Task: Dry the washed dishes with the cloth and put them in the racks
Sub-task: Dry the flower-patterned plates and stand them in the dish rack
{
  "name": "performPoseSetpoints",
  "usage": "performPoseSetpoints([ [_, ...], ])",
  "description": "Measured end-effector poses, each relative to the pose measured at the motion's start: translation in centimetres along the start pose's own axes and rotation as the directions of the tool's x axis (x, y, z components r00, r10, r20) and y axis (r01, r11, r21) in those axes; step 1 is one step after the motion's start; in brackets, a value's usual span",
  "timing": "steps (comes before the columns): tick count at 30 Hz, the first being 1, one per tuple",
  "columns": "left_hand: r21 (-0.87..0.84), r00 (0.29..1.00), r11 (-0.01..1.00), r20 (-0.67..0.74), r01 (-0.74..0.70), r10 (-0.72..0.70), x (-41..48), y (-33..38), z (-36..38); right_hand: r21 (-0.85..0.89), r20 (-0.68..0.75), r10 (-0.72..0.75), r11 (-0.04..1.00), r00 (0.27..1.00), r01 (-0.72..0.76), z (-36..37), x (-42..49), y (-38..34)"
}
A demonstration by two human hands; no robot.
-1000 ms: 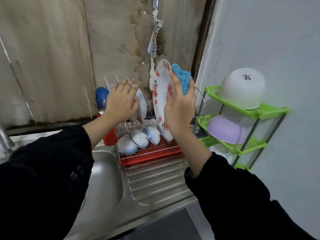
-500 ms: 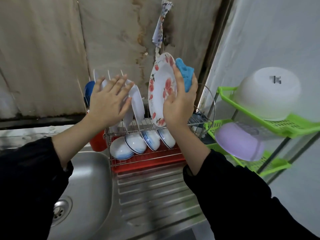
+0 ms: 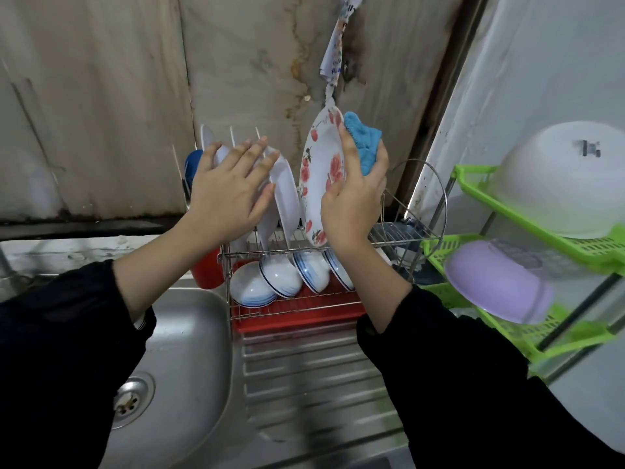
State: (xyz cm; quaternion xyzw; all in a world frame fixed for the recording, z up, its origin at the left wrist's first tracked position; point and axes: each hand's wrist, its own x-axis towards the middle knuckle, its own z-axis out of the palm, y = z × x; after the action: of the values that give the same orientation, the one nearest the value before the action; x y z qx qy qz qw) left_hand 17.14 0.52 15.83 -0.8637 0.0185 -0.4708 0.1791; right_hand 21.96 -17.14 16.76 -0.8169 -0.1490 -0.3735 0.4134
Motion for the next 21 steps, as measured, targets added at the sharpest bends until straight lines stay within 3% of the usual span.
performPoseSetpoints([
  [9,0.007,0.995,0.999,0.094,-0.037,0.036,0.3,-0.7,-1.1,-0.099,0.133,-0.076,0.991,0.988,0.090,3.1,-0.9,0.1],
  [16,0.032,0.987,0.997,0.150,-0.069,0.064,0.0,-1.3,-1.3,0.146,0.160,-0.069,0.988,0.985,0.046,3.5,-0.9,0.9],
  [21,0.047,0.979,0.997,0.197,-0.058,0.048,-0.1,-0.8,-1.5,0.150,0.213,-0.132,0.984,0.968,0.102,3.4,-2.0,0.5],
])
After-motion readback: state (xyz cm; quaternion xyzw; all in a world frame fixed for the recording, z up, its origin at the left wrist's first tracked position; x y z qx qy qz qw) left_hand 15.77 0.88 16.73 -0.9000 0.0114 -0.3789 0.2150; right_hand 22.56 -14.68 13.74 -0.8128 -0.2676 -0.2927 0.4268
